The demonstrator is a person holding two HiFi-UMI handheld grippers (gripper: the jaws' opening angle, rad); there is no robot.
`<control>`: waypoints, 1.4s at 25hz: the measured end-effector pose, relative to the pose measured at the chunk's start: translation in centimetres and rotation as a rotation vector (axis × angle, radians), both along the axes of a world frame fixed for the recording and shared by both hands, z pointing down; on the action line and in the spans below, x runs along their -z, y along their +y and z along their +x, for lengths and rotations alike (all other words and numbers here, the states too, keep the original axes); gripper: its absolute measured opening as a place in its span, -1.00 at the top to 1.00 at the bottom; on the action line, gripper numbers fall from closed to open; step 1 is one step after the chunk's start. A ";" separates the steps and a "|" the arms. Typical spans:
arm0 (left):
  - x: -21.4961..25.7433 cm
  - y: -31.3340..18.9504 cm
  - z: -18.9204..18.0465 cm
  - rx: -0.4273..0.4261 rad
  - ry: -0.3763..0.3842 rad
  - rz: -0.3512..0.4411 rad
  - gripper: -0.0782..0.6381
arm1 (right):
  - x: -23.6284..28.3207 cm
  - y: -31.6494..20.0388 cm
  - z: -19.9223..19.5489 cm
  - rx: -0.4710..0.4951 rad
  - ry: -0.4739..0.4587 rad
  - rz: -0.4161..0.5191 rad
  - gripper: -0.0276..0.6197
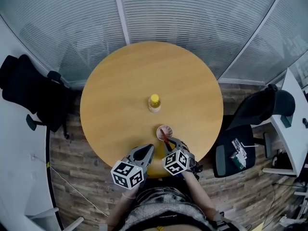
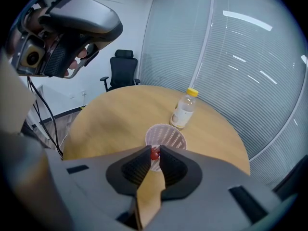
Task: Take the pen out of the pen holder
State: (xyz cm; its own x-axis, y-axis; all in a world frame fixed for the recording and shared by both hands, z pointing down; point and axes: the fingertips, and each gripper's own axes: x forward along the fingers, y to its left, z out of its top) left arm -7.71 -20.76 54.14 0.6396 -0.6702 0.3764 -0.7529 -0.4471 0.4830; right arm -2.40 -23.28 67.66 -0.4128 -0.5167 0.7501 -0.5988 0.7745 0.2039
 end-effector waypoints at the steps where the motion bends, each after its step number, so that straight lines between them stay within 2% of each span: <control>1: 0.1 0.1 0.2 -0.002 0.001 0.000 0.77 | 0.1 0.1 0.1 0.000 -0.001 0.001 0.71; 23: 1.1 1.0 1.5 -0.016 -0.012 0.026 0.77 | 4.3 0.8 1.4 -0.021 -0.088 0.030 0.72; 35: 1.3 0.3 1.9 -0.021 -0.022 0.044 0.77 | 10.1 1.0 2.2 -0.011 -0.134 0.060 0.72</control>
